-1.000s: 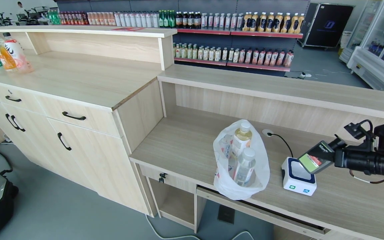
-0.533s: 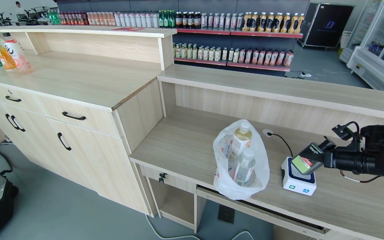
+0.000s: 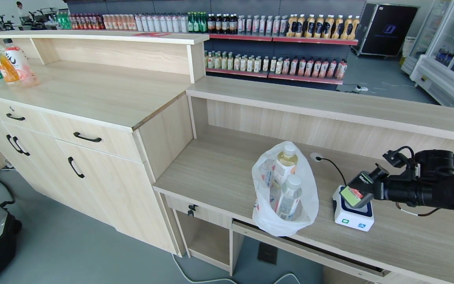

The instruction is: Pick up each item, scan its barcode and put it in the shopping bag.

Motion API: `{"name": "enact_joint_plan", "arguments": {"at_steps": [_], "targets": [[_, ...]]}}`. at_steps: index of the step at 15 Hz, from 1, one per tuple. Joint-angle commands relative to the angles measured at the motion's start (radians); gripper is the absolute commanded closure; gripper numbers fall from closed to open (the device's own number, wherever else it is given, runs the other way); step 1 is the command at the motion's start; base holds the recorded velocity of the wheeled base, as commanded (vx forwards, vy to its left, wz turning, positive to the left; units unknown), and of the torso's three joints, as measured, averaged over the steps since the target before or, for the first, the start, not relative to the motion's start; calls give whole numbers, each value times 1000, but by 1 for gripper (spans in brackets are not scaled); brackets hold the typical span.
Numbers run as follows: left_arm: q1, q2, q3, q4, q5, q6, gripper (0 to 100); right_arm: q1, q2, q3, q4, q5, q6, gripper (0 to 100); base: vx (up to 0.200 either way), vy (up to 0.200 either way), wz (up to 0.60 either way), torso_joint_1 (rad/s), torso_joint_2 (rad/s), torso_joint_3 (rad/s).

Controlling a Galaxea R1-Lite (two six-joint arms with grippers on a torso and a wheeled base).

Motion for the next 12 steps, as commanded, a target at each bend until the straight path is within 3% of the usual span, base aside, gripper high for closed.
{"name": "enact_joint_plan", "arguments": {"at_steps": [1, 12], "targets": [[0, 0, 0, 0, 0, 0, 0, 6, 15, -3, -6, -1, -1, 100, 0, 0, 0, 0, 0, 0], [0, 0, 0, 0, 0, 0, 0, 24, 44, -17, -9, -18, 1, 100, 0, 0, 0, 0, 0, 0]]}}
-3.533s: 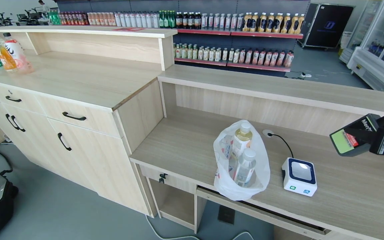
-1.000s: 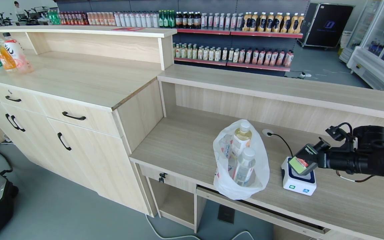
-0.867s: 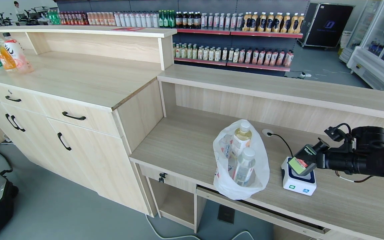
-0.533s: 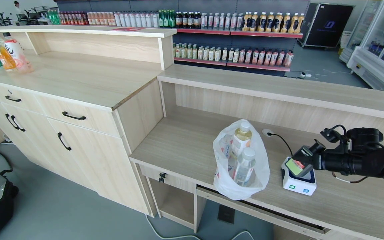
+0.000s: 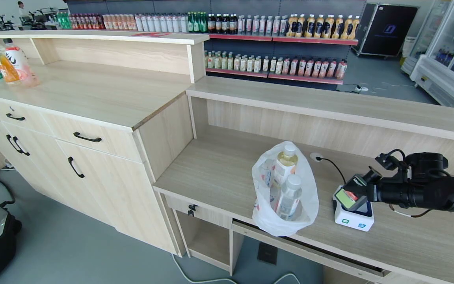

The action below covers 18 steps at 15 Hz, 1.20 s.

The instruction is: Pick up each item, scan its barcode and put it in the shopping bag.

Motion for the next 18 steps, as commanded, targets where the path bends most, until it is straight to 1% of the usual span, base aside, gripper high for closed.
{"name": "enact_joint_plan", "arguments": {"at_steps": [1, 11, 12, 14, 15, 17, 18], "targets": [[0, 0, 0, 0, 0, 0, 0, 0, 1, 0, 0, 1, 0, 100, 0, 0, 0, 0, 0, 0], [0, 0, 0, 0, 0, 0, 0, -2, -11, 3, -14, 2, 2, 100, 0, 0, 0, 0, 0, 0], [0, 0, 0, 0, 0, 0, 0, -3, -45, 14, -62, 4, 8, 100, 0, 0, 0, 0, 0, 0], [0, 0, 0, 0, 0, 0, 0, -32, -209, 89, -89, 1, -12, 100, 0, 0, 0, 0, 0, 0], [0, 0, 0, 0, 0, 0, 0, -63, -296, 144, -91, -1, -90, 100, 0, 0, 0, 0, 0, 0], [0, 0, 0, 0, 0, 0, 0, -144, -439, 255, -89, -3, -359, 100, 0, 0, 0, 0, 0, 0], [0, 0, 0, 0, 0, 0, 0, -172, -486, 288, -81, -1, -478, 100, 0, 0, 0, 0, 0, 0]]}}
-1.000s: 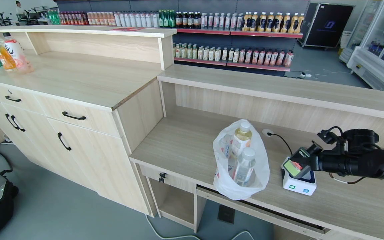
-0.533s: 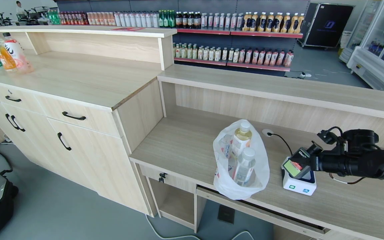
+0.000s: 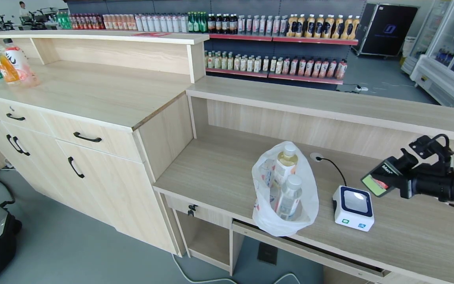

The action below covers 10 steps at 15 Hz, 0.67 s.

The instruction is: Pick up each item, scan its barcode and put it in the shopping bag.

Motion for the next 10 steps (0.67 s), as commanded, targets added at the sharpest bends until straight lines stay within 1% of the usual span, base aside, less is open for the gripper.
{"name": "enact_joint_plan", "arguments": {"at_steps": [1, 2, 6, 8, 9, 10], "targets": [[1, 0, 0, 0, 0, 0, 0, -81, -215, 116, 21, 1, -179, 100, 0, 0, 0, 0, 0, 0], [1, 0, 0, 0, 0, 0, 0, -81, -232, 124, 27, 9, -213, 100, 0, 0, 0, 0, 0, 0], [1, 0, 0, 0, 0, 0, 0, -34, -216, 122, -1, 20, -237, 100, 0, 0, 600, 0, 4, 1], [1, 0, 0, 0, 0, 0, 0, 12, -140, 119, -25, 43, -236, 100, 0, 0, 0, 0, 0, 0], [1, 0, 0, 0, 0, 0, 0, 20, -118, 118, -30, 56, -233, 100, 0, 0, 0, 0, 0, 0], [1, 0, 0, 0, 0, 0, 0, 34, -71, 119, -31, 93, -236, 100, 0, 0, 0, 0, 0, 0]]}}
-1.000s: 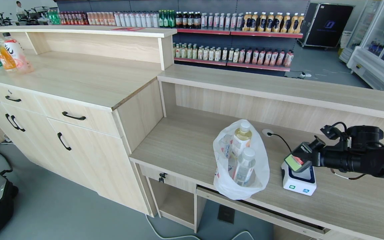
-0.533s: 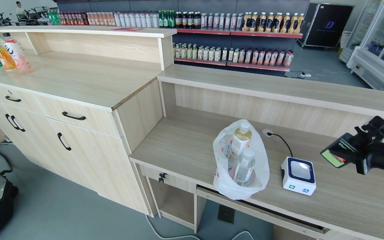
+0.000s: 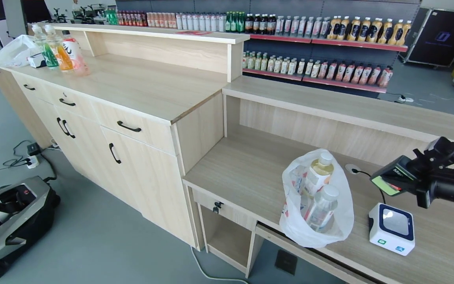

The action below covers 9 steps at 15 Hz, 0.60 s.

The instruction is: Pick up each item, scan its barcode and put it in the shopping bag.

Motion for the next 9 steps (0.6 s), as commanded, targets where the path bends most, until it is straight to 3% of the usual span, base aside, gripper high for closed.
{"name": "enact_joint_plan", "arguments": {"at_steps": [1, 3, 9], "targets": [[2, 0, 0, 0, 0, 0, 0, 28, 88, 1, -1, 34, -3, 100, 0, 0, 0, 0, 0, 0], [2, 0, 0, 0, 0, 0, 0, 57, 170, -4, -15, 87, -11, 100, 0, 0, 0, 0, 0, 0], [2, 0, 0, 0, 0, 0, 0, 80, 344, -41, -150, 89, -57, 100, 0, 0, 0, 0, 0, 0]]}}
